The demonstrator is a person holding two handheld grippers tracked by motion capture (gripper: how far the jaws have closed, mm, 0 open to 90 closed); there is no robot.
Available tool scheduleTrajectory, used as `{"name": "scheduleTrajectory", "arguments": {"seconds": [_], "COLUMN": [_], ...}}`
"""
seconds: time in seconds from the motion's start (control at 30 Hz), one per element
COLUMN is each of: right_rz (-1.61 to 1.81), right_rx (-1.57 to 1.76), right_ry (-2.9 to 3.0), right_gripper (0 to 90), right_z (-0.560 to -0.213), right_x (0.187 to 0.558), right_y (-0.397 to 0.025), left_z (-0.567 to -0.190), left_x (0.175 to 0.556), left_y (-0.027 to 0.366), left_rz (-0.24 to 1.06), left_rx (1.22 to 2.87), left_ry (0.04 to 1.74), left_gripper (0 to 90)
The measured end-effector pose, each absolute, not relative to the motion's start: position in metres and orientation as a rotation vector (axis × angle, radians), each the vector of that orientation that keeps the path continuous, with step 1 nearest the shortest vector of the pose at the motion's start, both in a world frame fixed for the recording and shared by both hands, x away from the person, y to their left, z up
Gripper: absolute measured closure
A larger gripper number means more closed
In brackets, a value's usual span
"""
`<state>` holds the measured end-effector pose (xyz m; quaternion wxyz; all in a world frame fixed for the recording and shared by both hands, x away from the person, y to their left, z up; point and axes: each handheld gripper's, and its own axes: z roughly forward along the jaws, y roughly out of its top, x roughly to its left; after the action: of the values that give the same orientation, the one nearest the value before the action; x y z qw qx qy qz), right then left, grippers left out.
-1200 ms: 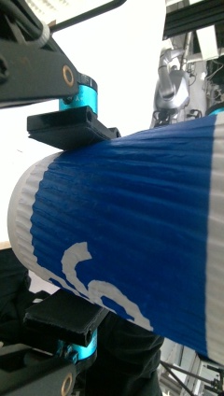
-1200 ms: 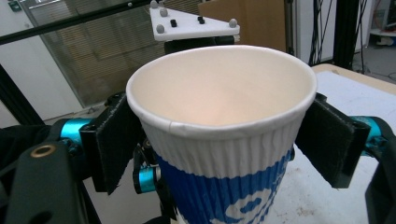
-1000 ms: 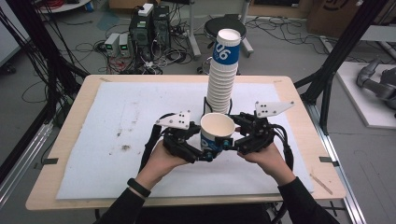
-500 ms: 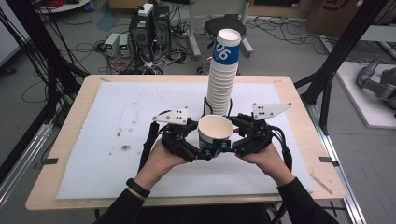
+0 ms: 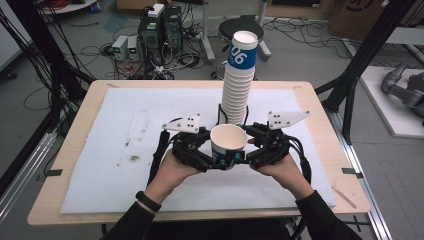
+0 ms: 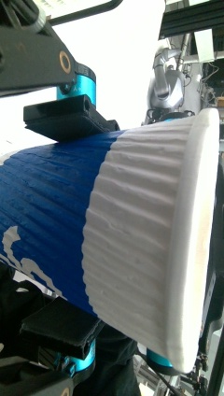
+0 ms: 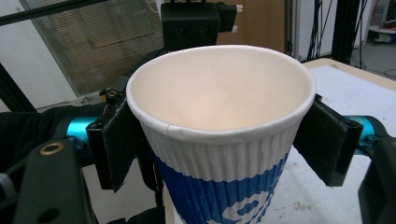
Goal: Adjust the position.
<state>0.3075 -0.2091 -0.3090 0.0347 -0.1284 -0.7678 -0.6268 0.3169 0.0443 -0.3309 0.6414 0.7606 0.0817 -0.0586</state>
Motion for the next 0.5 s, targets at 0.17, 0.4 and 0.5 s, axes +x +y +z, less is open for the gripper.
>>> {"name": "scheduleTrajectory", "arguments": {"seconds": [0.17, 0.4, 0.5], "right_rz": [-1.927, -1.933, -1.945], "right_rx": [-0.396, -0.400, -0.401], "right_ry": [-2.348, -2.344, -2.344], "right_gripper": [18.8, 18.2, 18.2], "right_z": [-0.3088, -0.3061, -0.3050], "right_x": [0.3081, 0.3087, 0.3092], "right_y": [-0.2092, -0.2135, -0.2175], "left_z": [-0.3306, -0.3301, -0.3293], "left_x": [0.3166, 0.3182, 0.3197], "left_y": [0.0450, 0.0492, 0.0533], "left_rz": [-0.125, -0.109, -0.100], "left_rx": [1.735, 1.734, 1.727], "left_ry": [0.183, 0.188, 0.195], "left_gripper": [24.6, 25.0, 25.1]}}
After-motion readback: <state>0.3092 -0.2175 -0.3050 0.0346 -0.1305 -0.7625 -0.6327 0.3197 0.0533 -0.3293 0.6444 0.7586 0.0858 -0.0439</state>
